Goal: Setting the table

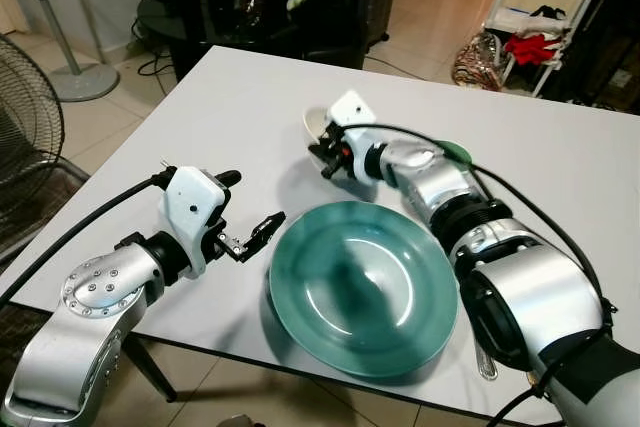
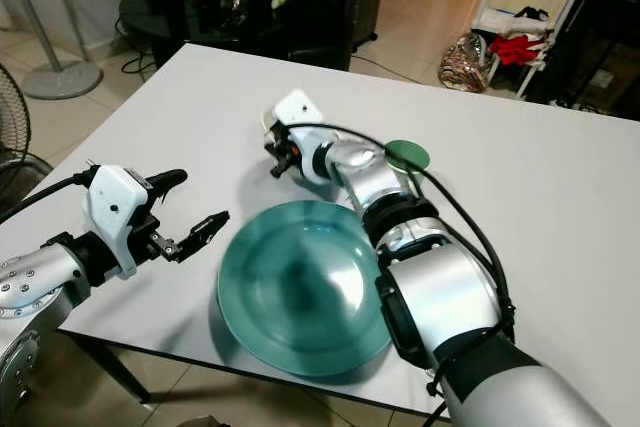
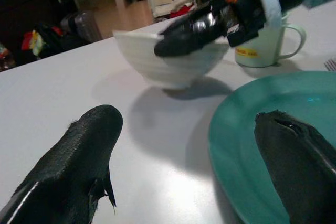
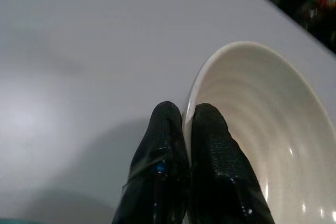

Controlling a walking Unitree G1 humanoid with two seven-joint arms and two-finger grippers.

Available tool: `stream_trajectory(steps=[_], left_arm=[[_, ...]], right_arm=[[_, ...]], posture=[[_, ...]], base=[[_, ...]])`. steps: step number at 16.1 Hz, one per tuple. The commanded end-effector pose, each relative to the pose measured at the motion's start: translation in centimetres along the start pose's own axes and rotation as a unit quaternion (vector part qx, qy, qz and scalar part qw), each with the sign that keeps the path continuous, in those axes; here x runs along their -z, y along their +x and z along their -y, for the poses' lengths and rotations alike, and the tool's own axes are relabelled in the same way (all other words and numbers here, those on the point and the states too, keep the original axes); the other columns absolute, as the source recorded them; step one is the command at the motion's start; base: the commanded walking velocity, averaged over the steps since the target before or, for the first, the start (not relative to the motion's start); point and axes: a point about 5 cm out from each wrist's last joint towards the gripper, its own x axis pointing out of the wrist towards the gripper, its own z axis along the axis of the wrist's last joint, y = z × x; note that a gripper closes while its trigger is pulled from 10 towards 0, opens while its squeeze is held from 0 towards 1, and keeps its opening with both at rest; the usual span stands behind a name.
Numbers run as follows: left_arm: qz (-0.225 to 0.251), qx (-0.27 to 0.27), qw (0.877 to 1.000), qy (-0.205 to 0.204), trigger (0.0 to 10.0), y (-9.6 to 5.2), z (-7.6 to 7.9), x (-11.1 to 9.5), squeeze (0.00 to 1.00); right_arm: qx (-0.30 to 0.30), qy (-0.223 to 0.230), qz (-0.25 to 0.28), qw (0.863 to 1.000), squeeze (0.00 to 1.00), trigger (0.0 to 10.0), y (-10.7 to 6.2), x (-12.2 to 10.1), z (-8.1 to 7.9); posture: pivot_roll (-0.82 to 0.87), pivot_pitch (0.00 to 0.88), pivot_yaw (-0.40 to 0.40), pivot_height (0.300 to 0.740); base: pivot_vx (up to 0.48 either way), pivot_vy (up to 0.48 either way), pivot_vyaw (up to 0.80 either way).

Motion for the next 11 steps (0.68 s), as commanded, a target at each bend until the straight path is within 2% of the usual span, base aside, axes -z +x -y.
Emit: stream_trajectory(steps=[1,2,5,6,8,10,11], left_arm=[[0.005,-0.003,1.0,0.006,10.0,0.2,-0.1,-0.2,0.0],[0.007,-0.005,1.0,0.006,10.0,0.2,-0.1,-0.1,0.0],[0.01,-0.008,1.0,0.007,10.0,0.3,-0.2,-0.2,0.0],[0.011,-0.01,1.0,0.008,10.0,0.3,-0.3,-0.3,0.0],[0.011,-0.014,1.0,0.009,10.0,-0.1,-0.2,-0.4,0.0],[0.009,-0.015,1.0,0.011,10.0,-0.6,0.0,-0.3,0.0],[0.007,-0.013,1.0,0.011,10.0,-1.0,0.2,-0.3,0.0]], right_arm=[[0.007,-0.015,0.036,0.999,0.0,0.0,-0.6,-1.2,0.8],[0.002,-0.034,0.068,0.997,0.0,0.0,-1.1,-1.8,1.2],[-0.012,-0.068,0.095,0.993,0.0,0.0,-1.9,-2.5,1.7],[-0.034,-0.097,0.102,0.989,0.0,0.0,-2.5,-2.8,1.7],[-0.107,-0.156,0.099,0.977,0.0,0.0,-4.2,-2.4,1.0],[-0.152,-0.193,0.086,0.965,0.0,0.0,-6.0,-1.9,-0.1],[-0.179,-0.21,0.078,0.958,0.0,0.0,-7.4,-1.5,-0.9]], posture=[[0.05,0.0,-0.053,0.74],[0.05,0.0,-0.046,0.74],[0.04,0.0,-0.048,0.74],[0.04,0.0,-0.05,0.74],[0.04,0.0,-0.057,0.74],[0.03,0.0,-0.059,0.74],[0.03,0.0,-0.057,0.74]], base=[[0.0,0.0,0.0],[0.0,0.0,0.0],[0.0,0.0,0.0],[0.0,0.0,0.0],[0.0,0.0,0.0],[0.0,0.0,0.0],[0.0,0.0,0.0]])
